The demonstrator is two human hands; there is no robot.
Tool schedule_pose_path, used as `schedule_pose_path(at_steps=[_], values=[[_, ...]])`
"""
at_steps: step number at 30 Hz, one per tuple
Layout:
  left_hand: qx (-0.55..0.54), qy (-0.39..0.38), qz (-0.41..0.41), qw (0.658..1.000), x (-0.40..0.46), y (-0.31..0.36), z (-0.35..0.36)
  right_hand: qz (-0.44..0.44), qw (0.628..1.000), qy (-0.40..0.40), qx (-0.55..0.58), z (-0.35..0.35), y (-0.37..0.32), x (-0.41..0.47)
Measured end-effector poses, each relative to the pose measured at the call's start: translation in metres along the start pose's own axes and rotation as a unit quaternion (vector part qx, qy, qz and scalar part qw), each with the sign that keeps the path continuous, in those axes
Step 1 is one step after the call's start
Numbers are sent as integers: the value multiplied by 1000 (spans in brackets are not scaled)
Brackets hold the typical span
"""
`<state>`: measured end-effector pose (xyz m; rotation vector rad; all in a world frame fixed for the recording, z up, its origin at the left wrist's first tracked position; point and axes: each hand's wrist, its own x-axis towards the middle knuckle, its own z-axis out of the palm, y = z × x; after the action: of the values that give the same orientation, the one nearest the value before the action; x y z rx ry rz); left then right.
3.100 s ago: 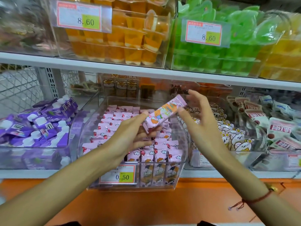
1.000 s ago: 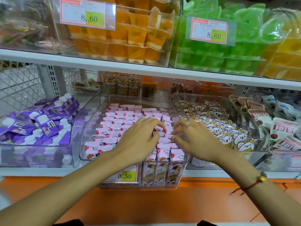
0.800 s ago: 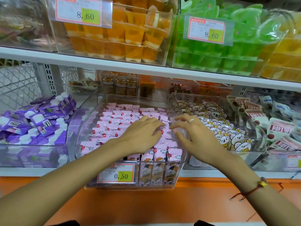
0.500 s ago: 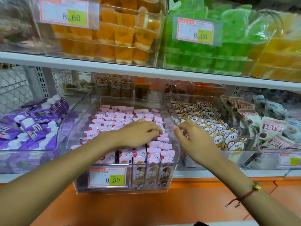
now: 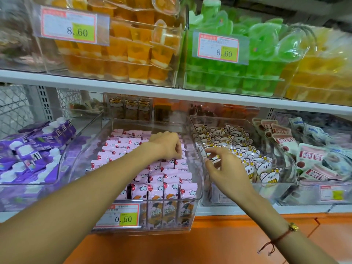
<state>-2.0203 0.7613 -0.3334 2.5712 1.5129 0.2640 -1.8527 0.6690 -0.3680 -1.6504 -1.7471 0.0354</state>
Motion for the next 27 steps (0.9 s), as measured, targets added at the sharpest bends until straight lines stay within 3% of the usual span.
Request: schedule_pose_path(at_steps=[3, 6, 10, 13, 17, 20, 24, 26, 27], values=[[3, 58, 5, 998, -5, 0, 3, 10, 1000, -1, -5, -3, -2, 2], [-95, 171, -7, 981, -15, 0, 3, -3, 999, 34, 3, -8, -8, 5], [-298, 326, -12, 897, -38, 2, -6, -54, 990, 95, 87, -14, -29, 8], [-424, 375, -21, 824, -63, 6, -11, -98, 983, 68, 141, -13, -51, 6], [-577, 336, -72, 741, -90, 12, -7, -164, 980, -19, 116, -5, -72, -4], [-647, 286, -78, 703, -103, 15, -3, -196, 976, 1, 90, -1, -78, -7], [-661, 249, -69, 704, -108, 10, -6, -179, 977, 30, 112, -1, -79, -6], [-643, 221, -78, 729, -107, 9, -8, -86, 957, -12, 278, -4, -77, -4], [-632, 197, -84, 745, -106, 8, -8, -15, 914, -53, 402, -6, -78, -2]])
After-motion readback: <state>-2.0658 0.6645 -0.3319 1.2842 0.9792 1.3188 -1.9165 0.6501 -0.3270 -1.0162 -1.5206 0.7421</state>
